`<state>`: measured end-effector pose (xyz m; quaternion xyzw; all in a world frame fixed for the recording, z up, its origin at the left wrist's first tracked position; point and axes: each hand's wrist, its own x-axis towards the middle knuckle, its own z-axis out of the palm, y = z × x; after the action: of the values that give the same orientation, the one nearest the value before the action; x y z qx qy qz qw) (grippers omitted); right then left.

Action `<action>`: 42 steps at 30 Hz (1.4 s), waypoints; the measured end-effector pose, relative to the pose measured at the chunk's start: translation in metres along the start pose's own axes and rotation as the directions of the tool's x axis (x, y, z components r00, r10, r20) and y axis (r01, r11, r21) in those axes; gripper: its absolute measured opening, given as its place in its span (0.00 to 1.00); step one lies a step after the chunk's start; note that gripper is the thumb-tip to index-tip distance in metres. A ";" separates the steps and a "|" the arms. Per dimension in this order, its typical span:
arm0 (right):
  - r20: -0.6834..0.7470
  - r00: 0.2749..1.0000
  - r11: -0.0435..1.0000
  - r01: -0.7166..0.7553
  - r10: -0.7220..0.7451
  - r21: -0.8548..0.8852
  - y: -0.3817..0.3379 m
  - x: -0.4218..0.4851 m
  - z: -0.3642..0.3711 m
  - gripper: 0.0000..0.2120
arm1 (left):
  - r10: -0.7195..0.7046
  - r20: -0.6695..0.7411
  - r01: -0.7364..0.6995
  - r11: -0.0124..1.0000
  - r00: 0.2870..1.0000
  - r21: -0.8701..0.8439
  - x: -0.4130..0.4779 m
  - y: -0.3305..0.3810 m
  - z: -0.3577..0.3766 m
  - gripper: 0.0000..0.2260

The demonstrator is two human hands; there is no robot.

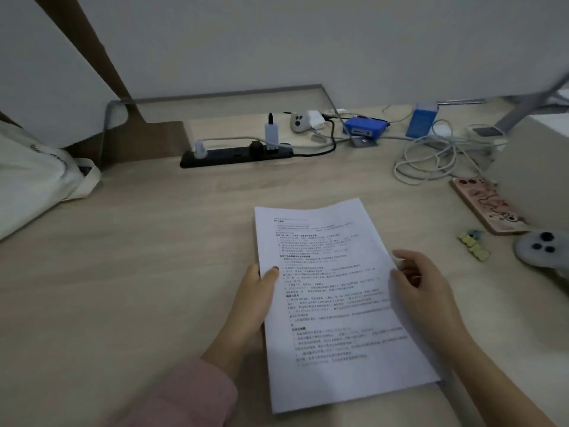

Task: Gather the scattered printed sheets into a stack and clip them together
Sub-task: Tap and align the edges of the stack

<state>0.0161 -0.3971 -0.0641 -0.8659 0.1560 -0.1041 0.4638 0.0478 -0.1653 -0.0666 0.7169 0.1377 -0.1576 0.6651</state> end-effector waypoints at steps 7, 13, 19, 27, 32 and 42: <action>-0.229 0.964 0.837 -0.015 -0.133 -0.547 0.056 0.042 -0.046 0.23 | -0.004 -0.044 0.011 0.990 0.999 0.140 0.024 0.012 0.034 0.11; -0.193 0.979 0.821 -0.062 -0.059 -0.567 0.069 0.079 -0.061 0.23 | 0.009 -0.077 0.007 0.980 0.997 0.198 0.031 0.016 0.037 0.09; -0.112 0.988 0.875 0.039 -0.105 -0.482 0.056 0.083 -0.038 0.19 | 0.008 -0.084 0.010 0.977 0.996 0.211 0.027 0.016 0.023 0.08; 0.091 0.959 0.851 0.280 -0.267 -0.444 0.012 0.057 0.027 0.19 | 0.012 -0.178 0.026 0.978 0.984 0.206 0.004 0.002 -0.034 0.05; 0.171 0.921 0.822 0.391 -0.351 -0.414 -0.009 0.034 0.059 0.18 | 0.019 -0.237 0.033 0.977 0.971 0.211 -0.014 -0.005 -0.076 0.05; 0.116 0.926 0.863 0.376 -0.359 -0.337 -0.029 0.028 0.070 0.13 | 0.046 -0.298 0.138 0.813 0.954 0.566 -0.029 -0.016 -0.110 0.12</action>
<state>0.0696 -0.3380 -0.0776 -0.9510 -0.0072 -0.1393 0.2759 0.0193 -0.0544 -0.0624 0.8970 0.1990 -0.0986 0.3823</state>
